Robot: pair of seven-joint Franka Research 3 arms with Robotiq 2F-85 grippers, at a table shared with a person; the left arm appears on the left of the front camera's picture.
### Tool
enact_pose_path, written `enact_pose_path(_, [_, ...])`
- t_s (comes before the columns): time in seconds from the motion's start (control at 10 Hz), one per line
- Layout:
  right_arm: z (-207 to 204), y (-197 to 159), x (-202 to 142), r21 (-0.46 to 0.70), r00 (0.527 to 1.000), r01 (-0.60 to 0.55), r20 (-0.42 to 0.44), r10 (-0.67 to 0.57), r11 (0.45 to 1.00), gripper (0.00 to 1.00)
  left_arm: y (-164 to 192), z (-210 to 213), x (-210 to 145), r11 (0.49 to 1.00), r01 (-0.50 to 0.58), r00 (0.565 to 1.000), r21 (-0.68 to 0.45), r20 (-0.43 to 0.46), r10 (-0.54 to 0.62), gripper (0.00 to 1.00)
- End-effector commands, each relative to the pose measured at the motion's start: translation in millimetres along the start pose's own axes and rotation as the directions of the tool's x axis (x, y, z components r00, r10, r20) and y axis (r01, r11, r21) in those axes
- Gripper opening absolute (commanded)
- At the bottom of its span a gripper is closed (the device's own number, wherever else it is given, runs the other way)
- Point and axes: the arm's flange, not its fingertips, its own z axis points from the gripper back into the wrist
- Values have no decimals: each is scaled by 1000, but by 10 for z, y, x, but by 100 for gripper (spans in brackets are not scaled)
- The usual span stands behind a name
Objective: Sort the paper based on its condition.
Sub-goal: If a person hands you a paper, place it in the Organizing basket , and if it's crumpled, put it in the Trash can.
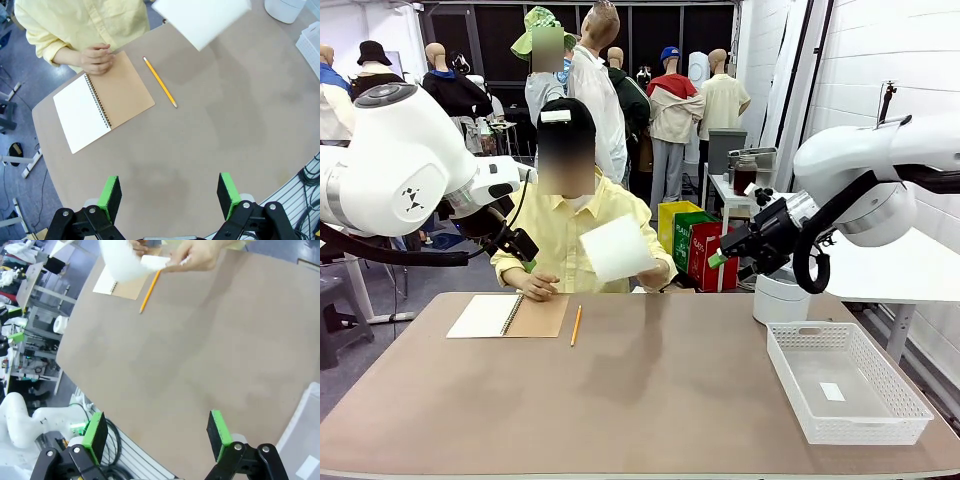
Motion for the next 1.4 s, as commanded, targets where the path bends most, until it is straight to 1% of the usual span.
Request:
enact_pose_path(0.0, [37,35,5,24,1000,-16,4,16,1000,100,3,7,2,1000,8,1000,2,1,-8,100])
enact_pose_path(0.4, [37,35,5,24,1000,-16,4,16,1000,100,3,7,2,1000,8,1000,2,1,-8,100])
enact_pose_path(0.5, [37,36,-10,-10,1000,-10,-3,10,1000,100,3,7,2,1000,8,1000,2,1,-8,100])
enact_pose_path(0.8, [-165,-162,32,82,987,155,-55,-151,985,100,3,7,2,1000,8,1000,2,1,-8,100])
enact_pose_path(1.0, [-305,-324,29,151,959,279,-99,-266,948,100,3,7,2,1000,8,1000,2,1,-8,100])
enact_pose_path(1.3, [-552,-516,-25,166,913,403,-132,-385,900,100,3,7,2,1000,8,1000,2,1,-8,100])
